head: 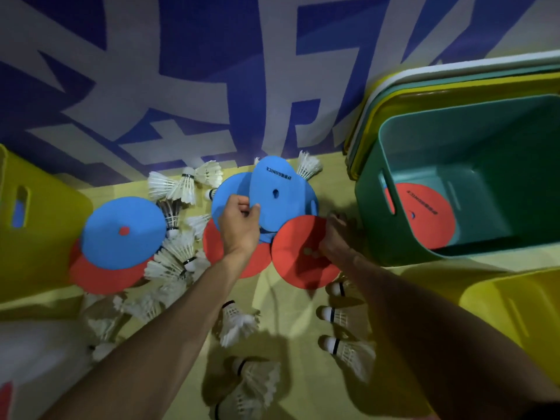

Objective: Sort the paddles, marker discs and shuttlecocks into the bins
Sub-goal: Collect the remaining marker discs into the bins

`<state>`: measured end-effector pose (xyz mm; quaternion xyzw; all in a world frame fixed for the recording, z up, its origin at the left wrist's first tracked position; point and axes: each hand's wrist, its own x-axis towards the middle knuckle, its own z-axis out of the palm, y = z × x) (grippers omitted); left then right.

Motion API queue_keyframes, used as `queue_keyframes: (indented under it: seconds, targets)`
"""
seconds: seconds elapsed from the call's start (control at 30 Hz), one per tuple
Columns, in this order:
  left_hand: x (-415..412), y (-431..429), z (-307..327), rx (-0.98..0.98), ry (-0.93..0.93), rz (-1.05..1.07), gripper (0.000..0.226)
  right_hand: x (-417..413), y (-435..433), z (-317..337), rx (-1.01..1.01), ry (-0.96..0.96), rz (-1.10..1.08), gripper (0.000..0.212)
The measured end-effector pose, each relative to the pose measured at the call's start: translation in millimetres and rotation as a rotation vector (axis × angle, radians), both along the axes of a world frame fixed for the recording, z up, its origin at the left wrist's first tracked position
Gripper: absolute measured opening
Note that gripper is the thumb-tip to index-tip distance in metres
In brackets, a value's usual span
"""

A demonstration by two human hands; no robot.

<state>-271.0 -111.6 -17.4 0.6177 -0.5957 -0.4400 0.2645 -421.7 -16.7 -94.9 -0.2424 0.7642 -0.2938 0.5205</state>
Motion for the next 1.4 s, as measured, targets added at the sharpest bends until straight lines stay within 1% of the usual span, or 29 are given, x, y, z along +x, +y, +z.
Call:
queue_keyframes:
  seconds: [0.03, 0.07, 0.13, 0.17, 0.2, 0.23, 0.27, 0.3, 0.33, 0.37, 0.4, 0.5, 0.63, 0.77, 0.9, 1.03, 1.13, 1.23, 1.3, 1.4]
  targets:
    - [8.3, 2.3, 3.4, -0.003, 0.015, 0.014, 0.011, 0.4, 0.2, 4.0, 0.045, 0.112, 0.099, 0.048]
    - [16.8, 5.2, 6.4, -0.006, 0.029, 0.03, 0.01, 1.1, 0.8, 8.1, 0.039, 0.201, 0.143, 0.044]
    - [33.2, 11.5, 11.9, 0.004, 0.08, 0.073, 0.011, 5.9, 3.0, 14.5, 0.006, 0.274, 0.199, 0.037]
    - [41.1, 15.0, 15.2, 0.019, 0.112, 0.096, 0.013, 9.3, 2.8, 21.7, -0.003, 0.357, 0.244, 0.039]
    - [48.2, 18.3, 19.1, 0.036, 0.143, 0.116, 0.017, 12.5, 3.3, 30.6, 0.005, 0.382, 0.258, 0.044]
    - [54.4, 21.9, 24.1, 0.053, 0.18, 0.134, 0.02, 12.1, 4.8, 35.0, 0.064, 0.473, 0.299, 0.05]
    - [59.9, 25.5, 30.0, 0.071, 0.216, 0.147, 0.019, 16.1, 6.0, 46.7, 0.141, 0.621, 0.395, 0.052]
    - [65.1, 29.1, 36.2, 0.083, 0.254, 0.164, 0.014, 18.0, 7.3, 58.8, 0.149, 0.742, 0.398, 0.048]
    - [69.8, 32.5, 41.8, 0.088, 0.283, 0.185, 0.009, 18.0, 5.9, 65.3, 0.138, 0.786, 0.398, 0.041]
    - [74.1, 35.5, 46.2, 0.091, 0.311, 0.212, 0.009, 18.9, 3.8, 74.4, 0.14, 0.768, 0.393, 0.037]
    - [77.4, 39.3, 51.9, 0.094, 0.334, 0.234, 0.013, 18.2, 2.2, 81.7, 0.148, 0.799, 0.435, 0.036]
    - [85.4, 51.1, 63.3, 0.118, 0.413, 0.282, 0.027, 14.2, -5.8, 104.3, 0.074, 0.754, 0.449, 0.032]
    - [86.1, 69.9, 85.3, 0.125, 0.513, 0.346, 0.033, 13.5, -12.0, 138.6, -0.113, 0.636, 0.442, 0.035]
    - [83.6, 79.8, 108.6, 0.097, 0.586, 0.419, 0.034, 4.2, -14.2, 180.7, -0.314, 0.565, 0.392, 0.03]
    - [74.7, 86.3, 132.8, 0.04, 0.624, 0.419, 0.028, -21.0, -4.3, 215.3, -0.428, 0.338, 0.179, 0.026]
    - [49.7, 95.5, 154.3, 0.047, 0.662, 0.387, 0.024, -57.2, 20.7, 245.4, -0.516, 0.1, -0.03, 0.018]
    - [24.6, 103.2, 162.0, 0.061, 0.682, 0.351, 0.027, -91.4, 43.7, 256.8, -0.552, -0.03, -0.19, 0.014]
    - [-1.2, 112.5, 167.1, 0.078, 0.704, 0.299, 0.031, -126.9, 67.8, 259.7, -0.57, -0.065, -0.31, 0.016]
    - [-16.9, 117.8, 169.5, 0.091, 0.711, 0.263, 0.032, -147.4, 82.1, 257.9, -0.56, -0.043, -0.365, 0.019]
    - [-36.5, 124.6, 171.3, 0.12, 0.713, 0.225, 0.031, -169.7, 98.1, 250.3, -0.514, 0.093, -0.364, 0.018]
